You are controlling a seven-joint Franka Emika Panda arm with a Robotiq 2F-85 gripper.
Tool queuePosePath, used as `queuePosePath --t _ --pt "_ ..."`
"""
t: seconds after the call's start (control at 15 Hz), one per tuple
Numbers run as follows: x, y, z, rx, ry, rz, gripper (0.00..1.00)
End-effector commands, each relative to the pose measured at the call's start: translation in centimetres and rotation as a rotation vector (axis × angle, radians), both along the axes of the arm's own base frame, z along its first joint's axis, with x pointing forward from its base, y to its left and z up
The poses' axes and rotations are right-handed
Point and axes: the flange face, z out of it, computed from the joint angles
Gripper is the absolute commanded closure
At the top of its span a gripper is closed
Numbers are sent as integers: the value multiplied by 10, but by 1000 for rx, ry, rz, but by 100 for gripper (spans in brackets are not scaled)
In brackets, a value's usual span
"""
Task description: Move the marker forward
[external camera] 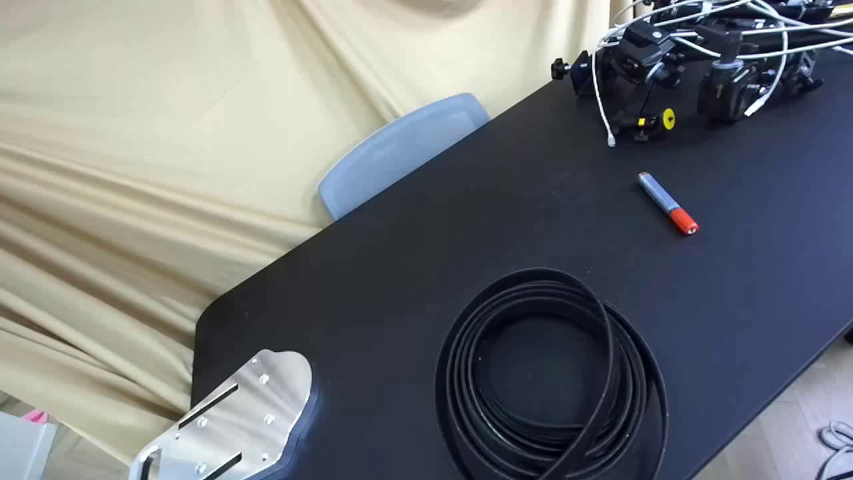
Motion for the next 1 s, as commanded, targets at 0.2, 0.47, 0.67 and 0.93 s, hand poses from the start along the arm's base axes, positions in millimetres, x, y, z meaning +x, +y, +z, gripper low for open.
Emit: queuePosePath --t 0.2,0.47,0.67,0.93 --pt "0 0 1 0 -2 0 0" --pt "0 0 1 0 -2 0 0" --pt "0 0 1 0 -2 1 0" --pt "7 -3 -4 -2 0 -24 0"
